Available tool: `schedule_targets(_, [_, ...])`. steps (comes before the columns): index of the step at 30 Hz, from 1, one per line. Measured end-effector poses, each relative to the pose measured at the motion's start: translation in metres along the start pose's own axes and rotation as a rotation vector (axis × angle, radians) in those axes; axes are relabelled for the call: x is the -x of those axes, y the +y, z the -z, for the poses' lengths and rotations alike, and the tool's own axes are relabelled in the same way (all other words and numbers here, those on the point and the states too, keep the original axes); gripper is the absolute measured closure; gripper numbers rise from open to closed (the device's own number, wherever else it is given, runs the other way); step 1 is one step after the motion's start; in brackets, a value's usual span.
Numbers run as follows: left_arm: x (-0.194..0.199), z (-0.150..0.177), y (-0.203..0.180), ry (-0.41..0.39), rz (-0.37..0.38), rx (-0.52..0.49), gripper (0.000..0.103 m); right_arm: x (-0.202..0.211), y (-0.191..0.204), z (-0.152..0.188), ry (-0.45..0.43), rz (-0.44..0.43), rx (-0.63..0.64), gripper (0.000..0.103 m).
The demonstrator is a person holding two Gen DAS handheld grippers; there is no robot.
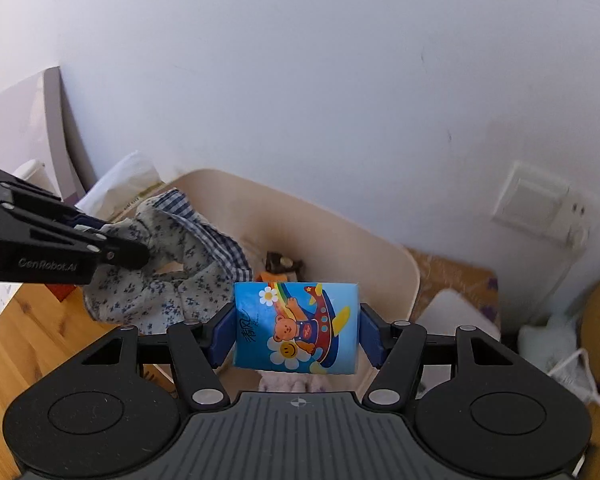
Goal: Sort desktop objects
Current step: 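Carry the floral cloth and tissue pack over the basket and release both, then grasp the orange bottle with the left tool while the right grasps the beige clip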
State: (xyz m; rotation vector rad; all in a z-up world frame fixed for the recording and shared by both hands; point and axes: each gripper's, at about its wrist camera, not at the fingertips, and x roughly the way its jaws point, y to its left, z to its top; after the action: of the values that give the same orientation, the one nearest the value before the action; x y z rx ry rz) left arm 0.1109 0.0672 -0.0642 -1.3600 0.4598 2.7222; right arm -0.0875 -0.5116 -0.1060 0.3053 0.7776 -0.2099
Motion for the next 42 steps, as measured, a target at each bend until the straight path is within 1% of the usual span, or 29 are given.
schedule_targets(2, [-0.006, 0.002, 0.0, 0.031, -0.007, -0.011, 0.086, -0.005, 0.003, -0.001, 0.012, 0.01, 0.005, 0.043])
schedule_targets(5, [-0.011, 0.006, 0.001, 0.033, 0.007, -0.006, 0.086, -0.008, 0.004, 0.0, 0.025, 0.014, 0.016, 0.043])
schedule_targets(7, [-0.014, 0.008, 0.001, 0.049, 0.009, 0.002, 0.086, -0.009, 0.005, 0.001, 0.035, 0.015, 0.018, 0.043])
schedule_targets(8, [-0.015, 0.01, 0.0, 0.055, 0.004, 0.008, 0.085, -0.01, 0.005, 0.003, 0.043, 0.016, 0.019, 0.043])
schedule_targets(9, [-0.017, 0.01, 0.0, 0.06, -0.001, 0.012, 0.081, -0.008, 0.004, 0.007, 0.051, 0.018, 0.018, 0.041])
schedule_targets(10, [-0.018, 0.012, 0.001, 0.064, -0.013, 0.015, 0.076, -0.009, 0.004, 0.009, 0.055, 0.022, 0.014, 0.035])
schedule_targets(11, [-0.018, 0.013, 0.001, 0.072, -0.028, 0.017, 0.061, -0.009, 0.003, 0.01, 0.055, 0.022, 0.007, 0.035])
schedule_targets(12, [-0.018, 0.014, 0.001, 0.083, -0.046, 0.022, 0.043, -0.006, 0.0, 0.01, 0.051, 0.021, -0.003, 0.033])
schedule_targets(14, [-0.016, 0.015, 0.004, 0.094, -0.062, 0.033, 0.03, -0.003, -0.004, 0.012, 0.046, 0.032, -0.034, 0.027])
schedule_targets(15, [-0.012, 0.016, 0.006, 0.087, -0.058, 0.036, 0.029, -0.002, -0.005, 0.013, 0.042, 0.037, -0.046, 0.023])
schedule_targets(17, [-0.007, 0.016, 0.009, 0.081, -0.046, 0.039, 0.028, 0.002, -0.009, 0.015, 0.033, 0.04, -0.067, 0.022])
schedule_targets(19, [-0.002, 0.017, 0.013, 0.08, -0.042, 0.044, 0.028, 0.006, -0.01, 0.017, 0.027, 0.047, -0.079, 0.012])
schedule_targets(20, [0.002, 0.018, 0.014, 0.077, -0.038, 0.046, 0.027, 0.01, -0.011, 0.019, 0.018, 0.048, -0.083, 0.011])
schedule_targets(24, [0.015, 0.028, 0.021, 0.061, -0.024, 0.052, 0.026, 0.025, -0.012, 0.029, -0.009, 0.041, -0.087, 0.0])
schedule_targets(28, [0.025, 0.042, 0.025, 0.075, -0.018, 0.041, 0.026, 0.036, -0.014, 0.05, -0.005, 0.005, -0.121, 0.0])
schedule_targets(30, [0.028, 0.052, 0.027, 0.089, -0.021, 0.042, 0.026, 0.038, -0.014, 0.064, 0.012, -0.009, -0.126, 0.0])
schedule_targets(34, [0.033, 0.078, 0.031, 0.108, -0.03, 0.065, 0.026, 0.033, -0.013, 0.088, 0.067, 0.002, -0.123, 0.0])
schedule_targets(37, [0.03, 0.101, 0.033, 0.153, -0.023, 0.091, 0.026, 0.026, -0.012, 0.103, 0.109, 0.005, -0.132, 0.0])
schedule_targets(42, [0.024, 0.142, 0.03, 0.245, 0.016, 0.081, 0.026, 0.017, -0.007, 0.119, 0.171, 0.013, -0.119, 0.0])
